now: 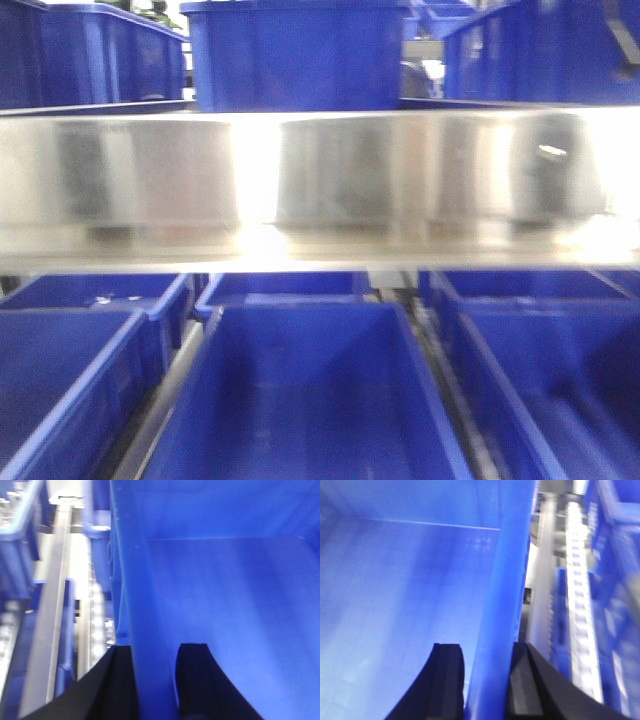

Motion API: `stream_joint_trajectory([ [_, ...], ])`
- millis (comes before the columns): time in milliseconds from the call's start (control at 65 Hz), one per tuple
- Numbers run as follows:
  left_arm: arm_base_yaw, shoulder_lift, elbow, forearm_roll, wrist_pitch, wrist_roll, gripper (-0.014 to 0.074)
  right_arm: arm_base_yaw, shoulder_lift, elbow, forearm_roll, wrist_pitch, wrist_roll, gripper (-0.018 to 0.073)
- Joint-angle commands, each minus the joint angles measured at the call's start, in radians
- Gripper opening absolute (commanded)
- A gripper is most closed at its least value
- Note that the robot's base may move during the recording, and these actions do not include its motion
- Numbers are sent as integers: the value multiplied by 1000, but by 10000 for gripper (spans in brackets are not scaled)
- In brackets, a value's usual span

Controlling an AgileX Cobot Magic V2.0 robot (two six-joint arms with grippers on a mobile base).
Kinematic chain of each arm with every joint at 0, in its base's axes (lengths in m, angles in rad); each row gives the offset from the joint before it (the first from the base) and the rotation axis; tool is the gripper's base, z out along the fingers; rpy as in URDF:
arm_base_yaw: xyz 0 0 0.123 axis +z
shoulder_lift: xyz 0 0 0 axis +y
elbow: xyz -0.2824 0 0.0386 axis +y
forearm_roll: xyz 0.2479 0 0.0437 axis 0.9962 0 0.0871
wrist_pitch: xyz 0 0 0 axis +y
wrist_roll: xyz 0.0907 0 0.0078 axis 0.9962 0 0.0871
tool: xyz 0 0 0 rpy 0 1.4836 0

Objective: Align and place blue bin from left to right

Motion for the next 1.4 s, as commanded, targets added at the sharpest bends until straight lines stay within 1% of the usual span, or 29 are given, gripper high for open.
stream_joint_trajectory([
  [0,-5,-27,-18,-31,-98,8,-111,1,-20,-15,15,-105,-16,-61],
  [1384,-5,-27,-18,-31,-116,8,-111,1,-20,-15,15,-126,-16,-61],
])
